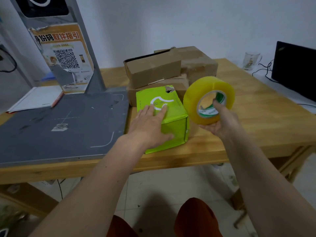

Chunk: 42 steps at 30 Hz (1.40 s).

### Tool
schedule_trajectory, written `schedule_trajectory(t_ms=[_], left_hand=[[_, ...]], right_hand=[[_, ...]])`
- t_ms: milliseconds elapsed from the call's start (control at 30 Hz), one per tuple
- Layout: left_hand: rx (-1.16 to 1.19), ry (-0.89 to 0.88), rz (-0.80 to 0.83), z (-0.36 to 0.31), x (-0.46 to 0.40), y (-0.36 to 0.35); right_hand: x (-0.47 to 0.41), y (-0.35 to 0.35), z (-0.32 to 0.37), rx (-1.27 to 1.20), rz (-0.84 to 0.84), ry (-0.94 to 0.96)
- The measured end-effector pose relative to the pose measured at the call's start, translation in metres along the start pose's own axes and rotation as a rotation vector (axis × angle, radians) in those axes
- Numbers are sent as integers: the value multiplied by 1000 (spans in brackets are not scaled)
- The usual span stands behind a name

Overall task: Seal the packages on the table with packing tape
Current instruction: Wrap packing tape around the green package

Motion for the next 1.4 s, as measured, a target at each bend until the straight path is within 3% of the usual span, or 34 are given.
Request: schedule_trajectory(t_ms=[133, 333, 533, 700, 800, 1000, 1100, 1267, 1400], left_hand=[[-30, 7, 22, -6, -3, 2], [78, 133, -142, -2, -9, 19], [116, 209, -173, 10, -13, 10], [209, 241, -198, 26, -8, 8], [366, 262, -225, 38, 0, 6], [925, 188, -406, 27, 15, -5], [1063, 179, -361, 25, 17, -15], [1250, 108, -537, 44, 22, 20], [1286, 53, -544, 51, 15, 26]], right_hand=[[-3, 5, -16, -50, 24, -26], [-3, -2, -24, 5, 43, -21], [-1, -9, -33, -60, 79, -39], [22, -46, -41, -88, 289, -110], [30, -60, -15, 71, 303, 24], [70, -116, 56, 463, 372, 423], [78, -130, 54, 604, 339, 483], [95, -142, 42, 691, 293, 602], [95, -155, 26, 826, 282, 589]])
Point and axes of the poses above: each hand's wrist, its own x-axis away from the middle knuckle, its own y-axis out of the back of the hand, z = x × y, the point moved 10 cm from there along -x, towards the middle knuckle, and after that the axes turned 8 degrees about -x, right-handed, at the moved point
